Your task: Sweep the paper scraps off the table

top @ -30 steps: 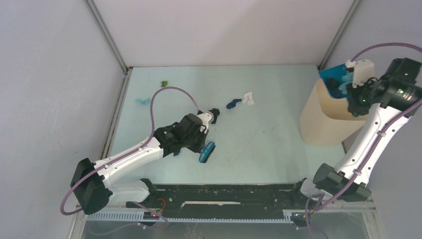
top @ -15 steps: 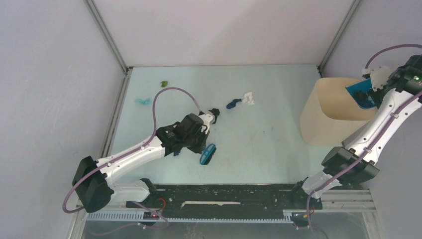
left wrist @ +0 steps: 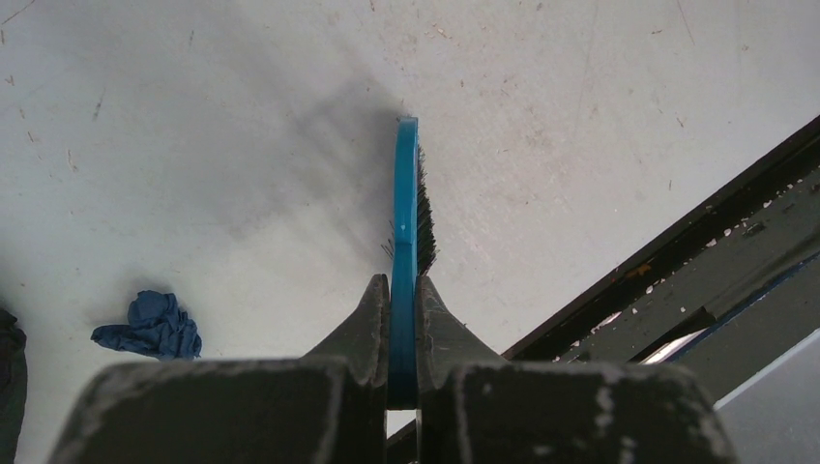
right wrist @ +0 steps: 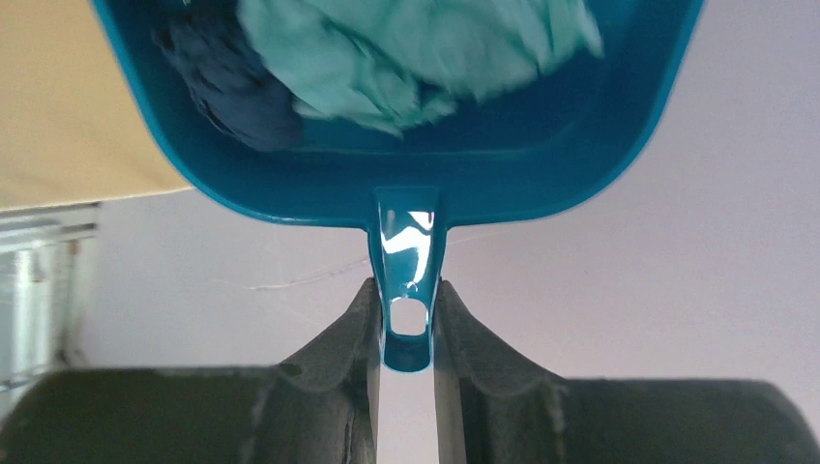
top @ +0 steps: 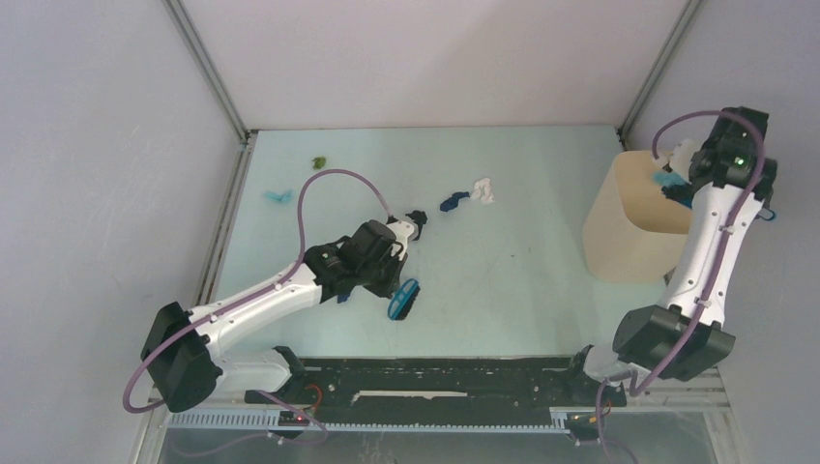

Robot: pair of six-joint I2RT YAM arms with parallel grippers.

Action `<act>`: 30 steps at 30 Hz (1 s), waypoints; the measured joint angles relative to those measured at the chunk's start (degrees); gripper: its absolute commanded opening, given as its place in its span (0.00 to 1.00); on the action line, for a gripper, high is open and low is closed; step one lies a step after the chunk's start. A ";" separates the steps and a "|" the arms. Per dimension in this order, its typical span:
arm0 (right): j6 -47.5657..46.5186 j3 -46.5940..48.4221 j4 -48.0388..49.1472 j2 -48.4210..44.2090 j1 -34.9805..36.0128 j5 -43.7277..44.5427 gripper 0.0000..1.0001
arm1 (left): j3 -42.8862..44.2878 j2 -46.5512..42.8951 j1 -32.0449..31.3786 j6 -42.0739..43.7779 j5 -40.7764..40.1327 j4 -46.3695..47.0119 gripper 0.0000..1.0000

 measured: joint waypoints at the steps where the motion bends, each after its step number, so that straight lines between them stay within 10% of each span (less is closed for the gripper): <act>1: -2.71 -3.56 3.37 -1.66 0.46 1.49 0.00 | 0.00 0.00 0.00 0.02 0.00 -0.02 0.00; 11: -15.37 -14.60 19.54 -7.89 3.39 8.79 0.00 | 0.00 0.00 0.00 0.04 -0.20 -0.22 0.00; 30: -10.29 -10.43 12.94 -8.37 4.33 7.58 0.00 | 0.00 -0.02 0.04 0.02 -0.15 -0.24 0.00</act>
